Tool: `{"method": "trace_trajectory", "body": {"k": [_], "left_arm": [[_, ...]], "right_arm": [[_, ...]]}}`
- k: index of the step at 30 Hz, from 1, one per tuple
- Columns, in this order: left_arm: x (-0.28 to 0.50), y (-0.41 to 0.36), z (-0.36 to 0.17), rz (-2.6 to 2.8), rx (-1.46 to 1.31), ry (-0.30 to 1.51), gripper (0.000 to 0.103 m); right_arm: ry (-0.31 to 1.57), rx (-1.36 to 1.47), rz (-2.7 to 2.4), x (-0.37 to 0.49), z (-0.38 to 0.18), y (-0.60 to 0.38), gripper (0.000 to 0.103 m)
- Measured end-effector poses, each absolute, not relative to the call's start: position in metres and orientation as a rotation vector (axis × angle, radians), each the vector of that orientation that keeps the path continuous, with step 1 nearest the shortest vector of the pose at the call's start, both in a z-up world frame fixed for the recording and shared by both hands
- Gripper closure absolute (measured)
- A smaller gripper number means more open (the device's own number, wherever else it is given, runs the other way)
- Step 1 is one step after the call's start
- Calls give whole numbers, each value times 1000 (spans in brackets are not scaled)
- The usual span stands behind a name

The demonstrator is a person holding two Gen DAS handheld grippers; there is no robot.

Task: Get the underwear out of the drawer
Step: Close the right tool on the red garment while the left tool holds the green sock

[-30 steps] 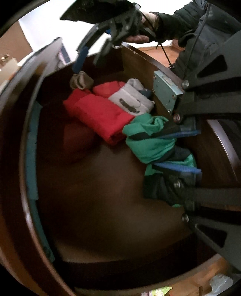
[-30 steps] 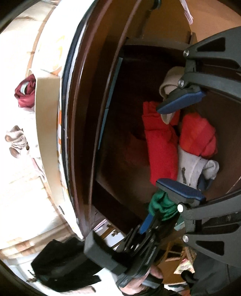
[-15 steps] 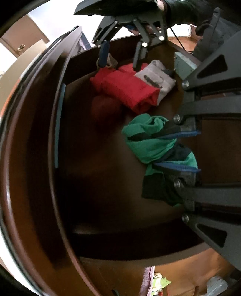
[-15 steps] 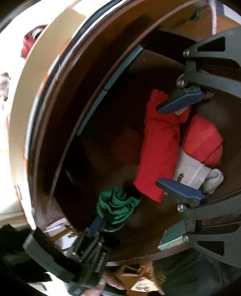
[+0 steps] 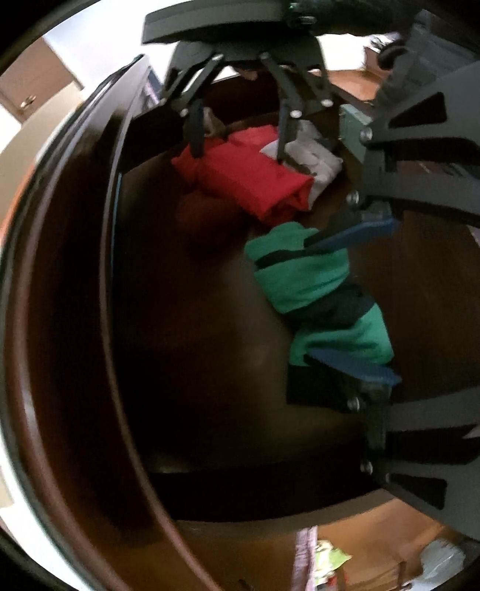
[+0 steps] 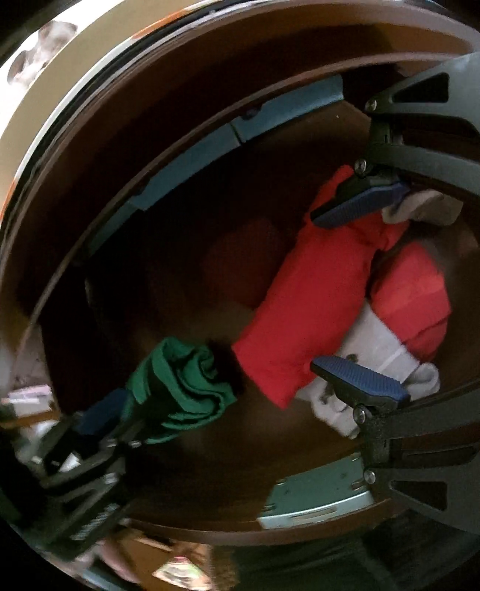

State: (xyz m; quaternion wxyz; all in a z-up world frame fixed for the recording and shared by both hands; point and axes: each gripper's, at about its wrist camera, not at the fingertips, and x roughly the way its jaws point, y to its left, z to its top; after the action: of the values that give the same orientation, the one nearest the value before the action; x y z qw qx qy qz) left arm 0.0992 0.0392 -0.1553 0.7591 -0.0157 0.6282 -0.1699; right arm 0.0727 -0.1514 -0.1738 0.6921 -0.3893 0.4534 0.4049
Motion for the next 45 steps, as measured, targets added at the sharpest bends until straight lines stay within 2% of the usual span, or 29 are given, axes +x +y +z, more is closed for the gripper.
{"method": "trace_trajectory", "body": {"k": [3,6,15,18,31,34,37,40,43,45], "left_arm": [[94,34,-150,-400,34,1349,35],[89,32,-148,-433,106,1352,33],[91,14,-172,-465,273,1402,31],[96,12,-177,-483,297,1411,23],[109,5,-197,-443,324,1443,22],[113,-5,-204,-423,310,1453,24],[106,-12,-205,-403,317,1448,31],[104,-12,-205,-380,330,1429,42],[102,-7,-206,-361,308,1412,58],[99,-3,-203,-359,289,1398,68]], "right_arm": [[1004,-907,916,73,-173,-149,30],[995,-937,931,70,-174,-146,30],[999,-967,944,82,-185,-129,30],[1015,-975,958,87,-192,-118,30],[1088,-862,916,122,-211,-94,30],[1100,-841,897,125,-214,-90,30],[1108,-811,882,124,-215,-89,34],[1106,-770,872,130,-215,-94,44],[1101,-727,874,133,-211,-98,54],[1095,-691,874,134,-207,-100,57]]}}
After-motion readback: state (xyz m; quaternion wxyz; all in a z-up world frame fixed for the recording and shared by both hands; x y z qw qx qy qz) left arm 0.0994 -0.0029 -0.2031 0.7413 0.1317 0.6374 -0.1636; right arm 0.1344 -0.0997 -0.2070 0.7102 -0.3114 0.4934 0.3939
